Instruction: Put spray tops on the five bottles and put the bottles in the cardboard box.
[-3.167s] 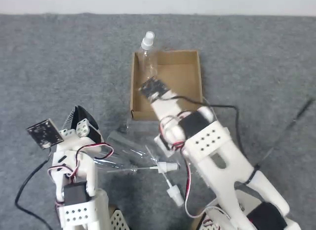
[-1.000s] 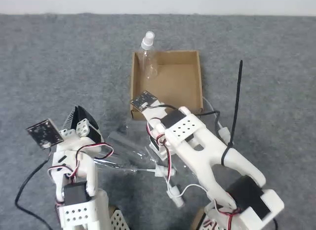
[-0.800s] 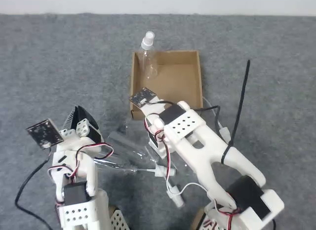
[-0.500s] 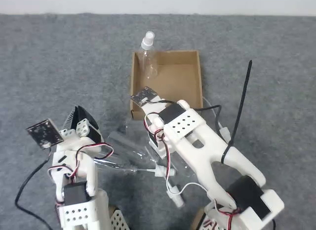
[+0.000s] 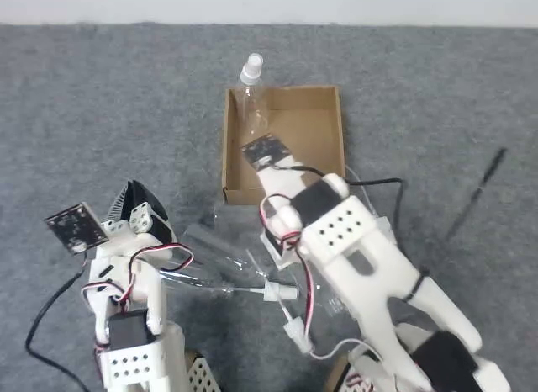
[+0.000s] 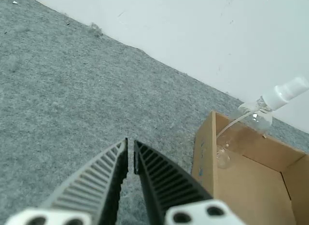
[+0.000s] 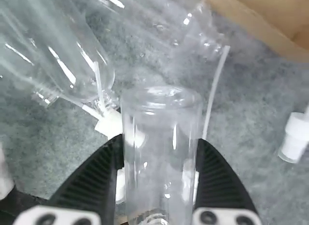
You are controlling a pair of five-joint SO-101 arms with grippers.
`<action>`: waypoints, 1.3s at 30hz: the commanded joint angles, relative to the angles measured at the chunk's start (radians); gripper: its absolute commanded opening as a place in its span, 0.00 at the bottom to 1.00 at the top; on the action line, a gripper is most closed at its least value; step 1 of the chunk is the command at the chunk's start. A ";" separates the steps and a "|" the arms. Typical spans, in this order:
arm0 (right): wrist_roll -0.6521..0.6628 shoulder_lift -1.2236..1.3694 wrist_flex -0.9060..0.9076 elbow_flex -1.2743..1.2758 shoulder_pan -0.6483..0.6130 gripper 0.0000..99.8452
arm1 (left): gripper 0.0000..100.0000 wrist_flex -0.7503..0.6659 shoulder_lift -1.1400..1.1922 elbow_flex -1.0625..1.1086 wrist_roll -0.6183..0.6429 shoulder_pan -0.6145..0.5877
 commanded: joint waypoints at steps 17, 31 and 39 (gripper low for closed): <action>-0.609 -0.093 -0.022 -0.057 0.262 0.09 | 0.01 0.002 -0.020 -0.013 -0.009 -0.002; -0.994 -0.093 -0.104 0.002 0.328 0.09 | 0.01 0.002 -0.020 -0.013 -0.009 -0.005; -1.057 -0.093 -0.251 0.152 0.378 0.09 | 0.01 0.003 -0.020 -0.013 -0.009 -0.005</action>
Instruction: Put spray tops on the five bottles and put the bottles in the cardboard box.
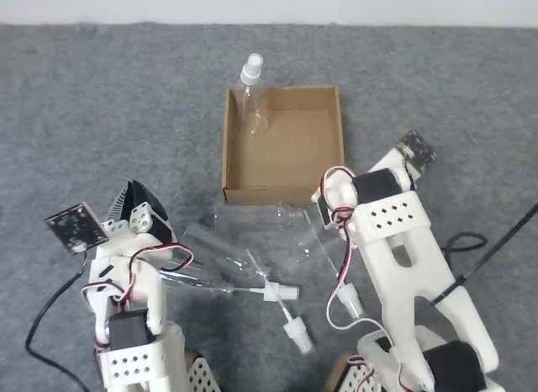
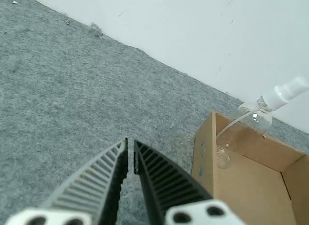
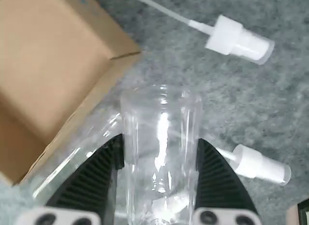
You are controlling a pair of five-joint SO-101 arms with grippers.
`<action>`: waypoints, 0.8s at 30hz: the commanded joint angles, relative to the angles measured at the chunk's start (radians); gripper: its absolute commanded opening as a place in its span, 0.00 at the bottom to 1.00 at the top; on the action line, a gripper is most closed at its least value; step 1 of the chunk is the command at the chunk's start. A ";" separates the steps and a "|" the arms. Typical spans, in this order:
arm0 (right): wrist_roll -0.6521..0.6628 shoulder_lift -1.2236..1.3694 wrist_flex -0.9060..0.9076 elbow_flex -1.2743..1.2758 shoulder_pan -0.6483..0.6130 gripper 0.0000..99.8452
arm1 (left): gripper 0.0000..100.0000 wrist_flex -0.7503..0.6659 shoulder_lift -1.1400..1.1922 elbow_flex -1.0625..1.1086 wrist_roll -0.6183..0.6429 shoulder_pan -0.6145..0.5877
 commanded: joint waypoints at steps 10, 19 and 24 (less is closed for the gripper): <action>-0.071 -0.044 -0.237 0.198 0.097 0.09 | 0.01 0.003 -0.020 -0.013 -0.009 -0.005; -0.118 -0.044 -0.228 0.199 0.085 0.24 | 0.01 0.003 -0.020 -0.013 -0.009 -0.005; -0.121 -0.050 -0.228 0.199 0.079 0.25 | 0.01 0.003 -0.020 -0.013 -0.009 -0.005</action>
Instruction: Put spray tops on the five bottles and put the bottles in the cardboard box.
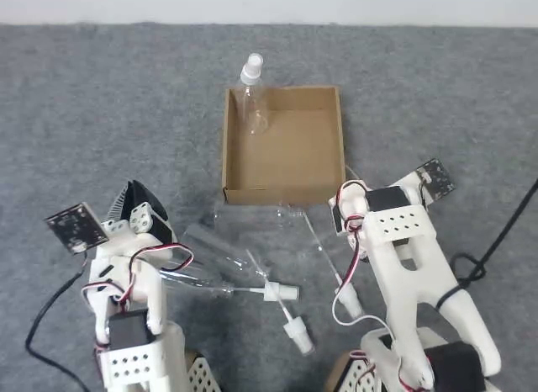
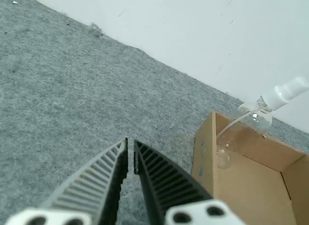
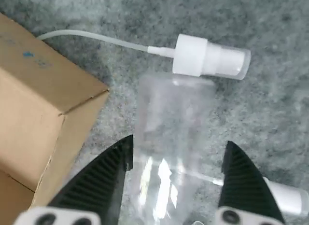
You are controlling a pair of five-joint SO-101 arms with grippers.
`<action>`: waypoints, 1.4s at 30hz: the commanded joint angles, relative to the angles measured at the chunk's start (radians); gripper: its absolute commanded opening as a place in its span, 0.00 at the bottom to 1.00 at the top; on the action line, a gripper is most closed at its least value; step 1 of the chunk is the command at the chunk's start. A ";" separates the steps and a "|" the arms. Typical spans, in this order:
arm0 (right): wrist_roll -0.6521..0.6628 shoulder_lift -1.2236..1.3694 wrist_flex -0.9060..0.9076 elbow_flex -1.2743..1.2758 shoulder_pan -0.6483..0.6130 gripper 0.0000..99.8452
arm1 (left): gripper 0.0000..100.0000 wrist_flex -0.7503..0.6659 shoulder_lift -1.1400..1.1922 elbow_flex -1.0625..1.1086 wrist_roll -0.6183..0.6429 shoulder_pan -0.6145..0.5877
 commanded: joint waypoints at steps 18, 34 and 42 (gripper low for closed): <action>-0.005 -0.056 0.004 -0.078 -0.008 0.25 | 0.01 0.003 -0.020 -0.013 -0.009 -0.005; 0.287 -0.058 0.137 -0.209 -0.008 0.25 | 0.01 0.003 -0.020 -0.013 -0.009 -0.005; 0.437 -0.058 0.130 -0.238 0.002 0.25 | 0.01 0.003 -0.020 -0.013 -0.009 -0.005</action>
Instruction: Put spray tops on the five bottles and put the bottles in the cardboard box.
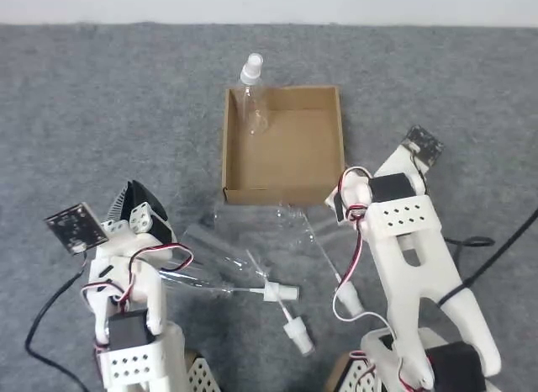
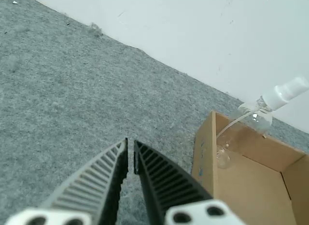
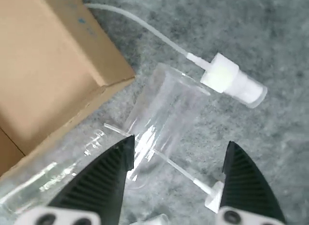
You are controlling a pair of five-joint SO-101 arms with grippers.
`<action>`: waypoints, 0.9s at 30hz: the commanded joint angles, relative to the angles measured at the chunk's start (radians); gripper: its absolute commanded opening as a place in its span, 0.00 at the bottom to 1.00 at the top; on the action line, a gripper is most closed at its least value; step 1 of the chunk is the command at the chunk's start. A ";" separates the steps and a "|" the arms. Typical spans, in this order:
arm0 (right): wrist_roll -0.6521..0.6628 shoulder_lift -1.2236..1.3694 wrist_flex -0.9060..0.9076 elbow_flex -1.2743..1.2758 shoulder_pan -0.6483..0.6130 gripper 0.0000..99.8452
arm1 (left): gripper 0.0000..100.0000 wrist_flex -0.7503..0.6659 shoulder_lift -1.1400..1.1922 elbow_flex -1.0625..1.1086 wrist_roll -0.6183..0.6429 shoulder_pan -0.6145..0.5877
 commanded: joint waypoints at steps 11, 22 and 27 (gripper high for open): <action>0.193 -0.058 0.071 -0.219 0.061 0.25 | 0.01 0.003 -0.020 -0.013 -0.009 -0.005; 0.703 -0.058 0.110 -0.267 0.053 0.25 | 0.01 0.003 -0.020 -0.013 -0.009 -0.005; 0.925 -0.058 0.110 -0.265 0.053 0.25 | 0.01 0.003 -0.020 -0.013 -0.009 -0.005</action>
